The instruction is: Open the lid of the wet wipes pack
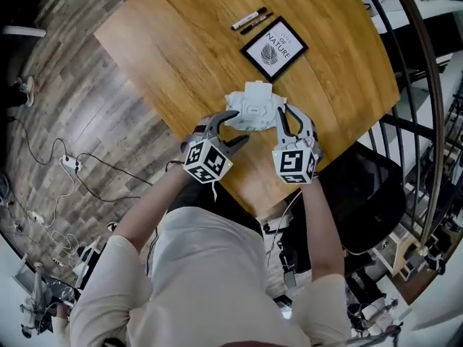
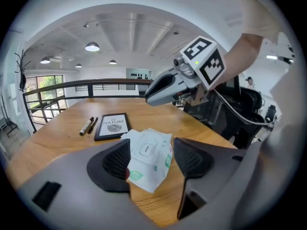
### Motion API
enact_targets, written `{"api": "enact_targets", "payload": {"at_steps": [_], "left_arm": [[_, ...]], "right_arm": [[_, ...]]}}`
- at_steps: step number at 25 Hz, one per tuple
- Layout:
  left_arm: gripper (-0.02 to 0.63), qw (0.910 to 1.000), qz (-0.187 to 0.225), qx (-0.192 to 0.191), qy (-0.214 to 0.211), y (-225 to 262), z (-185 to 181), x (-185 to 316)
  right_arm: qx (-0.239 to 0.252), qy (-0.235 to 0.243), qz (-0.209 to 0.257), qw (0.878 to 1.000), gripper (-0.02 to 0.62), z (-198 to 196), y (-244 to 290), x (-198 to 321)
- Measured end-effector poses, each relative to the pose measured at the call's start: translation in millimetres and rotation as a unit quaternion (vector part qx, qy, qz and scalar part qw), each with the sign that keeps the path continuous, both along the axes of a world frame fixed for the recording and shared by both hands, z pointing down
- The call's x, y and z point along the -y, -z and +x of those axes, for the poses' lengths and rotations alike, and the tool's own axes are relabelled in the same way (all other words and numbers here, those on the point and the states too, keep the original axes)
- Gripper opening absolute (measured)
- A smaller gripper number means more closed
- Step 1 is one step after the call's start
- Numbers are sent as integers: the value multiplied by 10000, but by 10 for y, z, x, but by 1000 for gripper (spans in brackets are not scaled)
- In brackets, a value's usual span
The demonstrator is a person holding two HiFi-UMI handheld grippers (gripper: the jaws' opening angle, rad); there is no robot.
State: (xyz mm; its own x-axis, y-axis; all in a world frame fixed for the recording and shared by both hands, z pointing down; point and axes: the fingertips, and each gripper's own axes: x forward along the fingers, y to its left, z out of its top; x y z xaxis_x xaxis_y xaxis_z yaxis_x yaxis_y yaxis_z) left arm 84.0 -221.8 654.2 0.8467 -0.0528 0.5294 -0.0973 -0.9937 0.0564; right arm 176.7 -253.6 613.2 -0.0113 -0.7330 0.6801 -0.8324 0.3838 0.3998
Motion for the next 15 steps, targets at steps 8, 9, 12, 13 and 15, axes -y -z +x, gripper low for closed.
{"api": "enact_targets", "payload": {"at_steps": [8,9,12,13,15], "left_arm": [[224,9993,-65,-358,105,813,-190,-202],[219,9991,-86,-401,131,890,-211,-238],[201,9981,-139,-548,240,1117,-258,-328],[195,9978,-130,-592,282,1191,-278,-356],[183,9971,-99,-659,377,1329,-322,-432]], "right_arm": [[533,-593,238,9965,58,-96,736,-544],[580,-605,272,9961,58,-115,816,-613],[750,-651,414,9942,57,-153,1035,-800],[850,-690,471,9929,52,-164,1090,-866],[1078,-782,593,9893,44,-184,1196,-1021]]}}
